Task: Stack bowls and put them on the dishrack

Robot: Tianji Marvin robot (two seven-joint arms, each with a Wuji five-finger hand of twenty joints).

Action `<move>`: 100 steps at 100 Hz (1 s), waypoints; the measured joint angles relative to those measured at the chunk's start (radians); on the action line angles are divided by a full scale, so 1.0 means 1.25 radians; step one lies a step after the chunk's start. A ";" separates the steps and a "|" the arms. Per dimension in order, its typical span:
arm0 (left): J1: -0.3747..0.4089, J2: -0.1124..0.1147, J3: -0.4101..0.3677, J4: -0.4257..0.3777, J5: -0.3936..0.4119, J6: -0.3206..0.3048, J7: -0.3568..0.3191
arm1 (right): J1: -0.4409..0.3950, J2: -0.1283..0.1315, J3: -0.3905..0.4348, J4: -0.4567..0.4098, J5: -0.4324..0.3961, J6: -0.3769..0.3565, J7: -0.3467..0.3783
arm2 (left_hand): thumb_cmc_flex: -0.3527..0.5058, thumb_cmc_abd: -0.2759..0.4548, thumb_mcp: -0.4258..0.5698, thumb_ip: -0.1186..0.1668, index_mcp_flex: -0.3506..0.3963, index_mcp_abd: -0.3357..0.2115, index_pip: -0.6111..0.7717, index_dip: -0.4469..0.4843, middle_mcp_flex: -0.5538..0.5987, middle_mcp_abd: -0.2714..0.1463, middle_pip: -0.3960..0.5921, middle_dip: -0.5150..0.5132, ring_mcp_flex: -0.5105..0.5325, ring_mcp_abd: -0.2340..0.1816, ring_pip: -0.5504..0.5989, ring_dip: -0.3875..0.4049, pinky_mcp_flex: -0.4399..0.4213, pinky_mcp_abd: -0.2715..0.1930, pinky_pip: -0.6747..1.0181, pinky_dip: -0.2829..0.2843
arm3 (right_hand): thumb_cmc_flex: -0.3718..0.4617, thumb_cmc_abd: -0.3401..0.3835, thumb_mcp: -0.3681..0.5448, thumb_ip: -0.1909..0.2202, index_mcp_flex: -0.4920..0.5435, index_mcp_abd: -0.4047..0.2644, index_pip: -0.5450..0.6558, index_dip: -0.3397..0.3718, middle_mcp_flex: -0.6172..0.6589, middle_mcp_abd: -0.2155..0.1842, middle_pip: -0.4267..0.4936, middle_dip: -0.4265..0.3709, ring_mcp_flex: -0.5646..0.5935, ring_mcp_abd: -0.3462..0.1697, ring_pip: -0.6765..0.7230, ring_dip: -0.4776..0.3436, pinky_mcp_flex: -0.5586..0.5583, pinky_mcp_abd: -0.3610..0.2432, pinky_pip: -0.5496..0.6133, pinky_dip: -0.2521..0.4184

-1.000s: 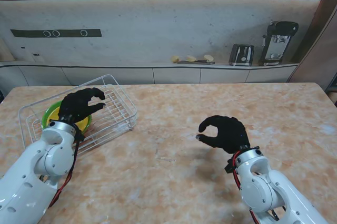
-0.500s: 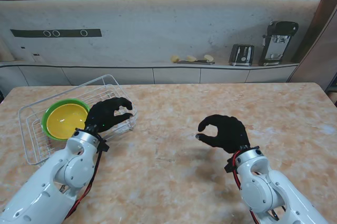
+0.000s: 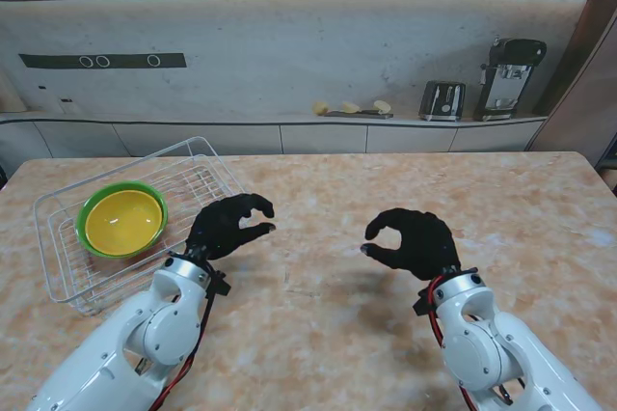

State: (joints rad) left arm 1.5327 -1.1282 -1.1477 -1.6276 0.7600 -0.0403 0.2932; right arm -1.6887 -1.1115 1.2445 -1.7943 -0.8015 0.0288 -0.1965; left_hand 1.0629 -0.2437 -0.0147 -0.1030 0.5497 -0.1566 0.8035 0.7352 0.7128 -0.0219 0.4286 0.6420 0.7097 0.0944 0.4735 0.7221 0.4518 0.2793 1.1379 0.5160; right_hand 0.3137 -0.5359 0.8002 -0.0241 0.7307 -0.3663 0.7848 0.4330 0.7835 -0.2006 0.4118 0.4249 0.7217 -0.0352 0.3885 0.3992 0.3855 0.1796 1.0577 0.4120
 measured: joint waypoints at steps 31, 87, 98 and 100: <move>0.008 -0.006 0.025 0.004 -0.007 -0.004 0.006 | -0.003 0.000 0.003 -0.001 -0.003 -0.005 0.000 | 0.000 0.000 -0.001 0.000 0.007 0.000 -0.003 0.008 0.000 0.000 -0.001 -0.001 0.000 0.002 -0.005 0.000 -0.002 0.001 0.000 0.000 | 0.001 0.000 0.000 0.000 0.000 -0.001 0.002 -0.001 0.000 0.000 0.000 0.000 0.000 0.000 0.000 0.000 0.002 0.000 0.000 0.001; 0.006 -0.012 0.045 0.005 -0.040 0.010 -0.004 | 0.009 0.001 -0.008 0.008 -0.004 -0.009 0.002 | -0.001 0.000 -0.001 0.000 0.007 0.001 -0.010 0.008 0.000 0.001 -0.001 -0.009 0.000 0.010 -0.014 -0.009 -0.021 0.011 0.000 0.000 | 0.003 0.000 0.000 0.000 0.000 -0.009 0.007 -0.004 0.000 0.000 0.000 0.000 0.000 0.000 0.000 0.000 0.003 0.000 0.001 0.002; 0.006 -0.012 0.045 0.005 -0.041 0.014 -0.007 | 0.013 0.001 -0.013 0.011 -0.003 -0.007 0.004 | -0.001 0.000 -0.001 0.000 0.007 0.001 -0.010 0.008 0.000 0.001 -0.001 -0.009 0.000 0.011 -0.014 -0.011 -0.023 0.011 0.000 0.000 | 0.010 0.000 -0.001 0.000 0.000 -0.009 0.011 -0.009 0.000 0.000 0.000 0.000 0.000 0.000 0.001 0.000 0.003 0.000 0.001 0.002; 0.006 -0.012 0.045 0.005 -0.041 0.015 -0.007 | 0.013 0.001 -0.013 0.011 -0.003 -0.007 0.004 | -0.001 0.000 -0.001 0.000 0.007 0.001 -0.010 0.008 0.000 0.001 -0.001 -0.009 0.000 0.011 -0.014 -0.011 -0.023 0.011 0.000 0.000 | 0.010 0.000 -0.001 0.000 0.000 -0.009 0.011 -0.009 0.000 0.000 0.000 0.000 0.000 0.000 0.001 0.000 0.003 -0.001 0.001 0.002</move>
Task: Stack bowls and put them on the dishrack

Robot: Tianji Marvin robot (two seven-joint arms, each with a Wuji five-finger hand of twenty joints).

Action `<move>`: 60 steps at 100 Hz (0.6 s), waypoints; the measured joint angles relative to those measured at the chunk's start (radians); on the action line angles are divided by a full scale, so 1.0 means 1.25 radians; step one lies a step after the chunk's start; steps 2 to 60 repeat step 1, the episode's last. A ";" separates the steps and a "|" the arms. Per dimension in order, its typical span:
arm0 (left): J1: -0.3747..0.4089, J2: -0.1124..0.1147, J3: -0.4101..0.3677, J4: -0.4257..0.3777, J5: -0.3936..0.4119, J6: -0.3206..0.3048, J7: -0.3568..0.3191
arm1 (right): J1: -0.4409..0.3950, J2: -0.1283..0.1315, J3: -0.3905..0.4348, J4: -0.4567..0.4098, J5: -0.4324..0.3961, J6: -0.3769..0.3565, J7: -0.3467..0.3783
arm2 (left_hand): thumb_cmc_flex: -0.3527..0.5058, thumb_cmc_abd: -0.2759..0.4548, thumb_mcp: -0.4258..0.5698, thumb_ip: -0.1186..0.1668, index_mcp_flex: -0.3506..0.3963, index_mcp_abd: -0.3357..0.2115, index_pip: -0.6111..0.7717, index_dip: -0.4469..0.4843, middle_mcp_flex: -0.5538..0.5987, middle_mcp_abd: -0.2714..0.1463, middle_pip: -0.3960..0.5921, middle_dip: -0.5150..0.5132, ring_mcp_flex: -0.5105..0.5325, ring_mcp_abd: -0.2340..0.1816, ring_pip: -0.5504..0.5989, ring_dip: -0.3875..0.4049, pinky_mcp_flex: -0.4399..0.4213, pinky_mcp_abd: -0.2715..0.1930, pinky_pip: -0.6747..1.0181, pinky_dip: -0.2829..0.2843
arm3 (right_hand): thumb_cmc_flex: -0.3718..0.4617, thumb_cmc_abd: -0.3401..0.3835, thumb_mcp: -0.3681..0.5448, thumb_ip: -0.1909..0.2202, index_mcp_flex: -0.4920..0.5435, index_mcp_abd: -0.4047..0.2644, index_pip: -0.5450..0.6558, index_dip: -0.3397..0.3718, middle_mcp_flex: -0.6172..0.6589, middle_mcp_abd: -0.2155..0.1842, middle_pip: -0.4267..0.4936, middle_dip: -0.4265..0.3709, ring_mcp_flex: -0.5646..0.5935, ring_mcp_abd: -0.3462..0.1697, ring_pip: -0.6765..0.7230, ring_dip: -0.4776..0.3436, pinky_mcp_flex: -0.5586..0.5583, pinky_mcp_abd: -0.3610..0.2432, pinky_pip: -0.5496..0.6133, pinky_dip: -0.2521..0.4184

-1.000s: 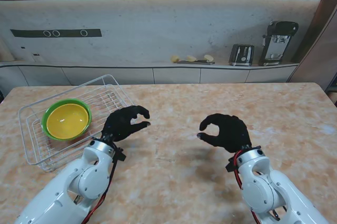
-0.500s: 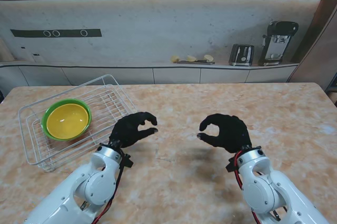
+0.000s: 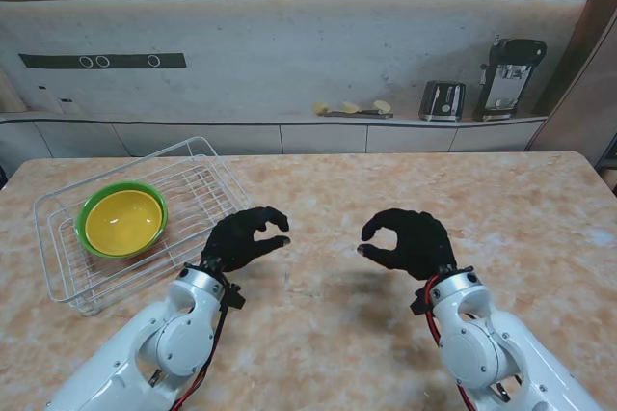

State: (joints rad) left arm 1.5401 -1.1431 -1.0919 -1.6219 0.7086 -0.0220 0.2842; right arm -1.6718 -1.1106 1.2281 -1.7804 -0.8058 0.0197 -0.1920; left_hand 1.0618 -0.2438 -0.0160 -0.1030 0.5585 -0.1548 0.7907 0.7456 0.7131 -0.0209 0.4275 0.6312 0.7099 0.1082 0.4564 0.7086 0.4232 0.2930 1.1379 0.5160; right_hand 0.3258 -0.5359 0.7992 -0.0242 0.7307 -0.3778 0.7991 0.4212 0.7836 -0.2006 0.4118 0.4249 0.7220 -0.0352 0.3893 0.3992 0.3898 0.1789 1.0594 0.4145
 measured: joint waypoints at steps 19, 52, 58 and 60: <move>0.000 0.000 0.000 0.000 0.000 0.000 0.000 | 0.000 0.000 0.000 0.000 0.000 0.000 0.000 | 0.000 0.000 0.000 0.000 0.000 0.000 0.000 0.000 0.000 0.000 0.000 0.000 0.000 0.000 0.000 0.000 0.000 0.000 0.000 0.000 | 0.000 0.000 0.000 0.000 0.000 0.000 0.000 0.000 0.000 0.000 0.000 0.000 0.000 0.000 0.000 0.000 0.000 0.000 0.000 0.000; 0.000 0.000 0.000 0.000 0.000 0.000 0.000 | 0.000 0.000 0.000 0.000 0.000 0.000 0.000 | 0.000 0.000 0.000 0.000 0.000 0.000 0.000 0.000 0.000 0.000 0.000 0.000 0.000 0.000 0.000 0.000 0.000 0.000 0.000 0.000 | 0.000 0.000 0.000 0.000 0.000 0.000 0.000 0.000 0.000 0.000 0.000 0.000 0.000 0.000 0.000 0.000 0.000 0.000 0.000 0.000; 0.000 0.000 0.000 0.000 0.000 0.000 0.000 | 0.000 0.000 0.000 0.000 0.000 0.000 0.000 | 0.000 0.000 0.000 0.000 0.000 0.000 0.000 0.000 0.000 0.000 0.000 0.000 0.000 0.000 0.000 0.000 0.000 0.000 0.000 0.000 | 0.000 0.000 0.000 0.000 0.000 0.000 0.000 0.000 0.000 0.000 0.000 0.000 0.000 0.000 0.000 0.000 0.000 0.000 0.000 0.000; 0.000 0.000 0.000 0.000 0.000 0.000 0.000 | 0.000 0.000 0.000 0.000 0.000 0.000 0.000 | 0.000 0.000 0.000 0.000 0.000 0.000 0.000 0.000 0.000 0.000 0.000 0.000 0.000 0.000 0.000 0.000 0.000 0.000 0.000 0.000 | 0.000 0.000 0.000 0.000 0.000 0.000 0.000 0.000 0.000 0.000 0.000 0.000 0.000 0.000 0.000 0.000 0.000 0.000 0.000 0.000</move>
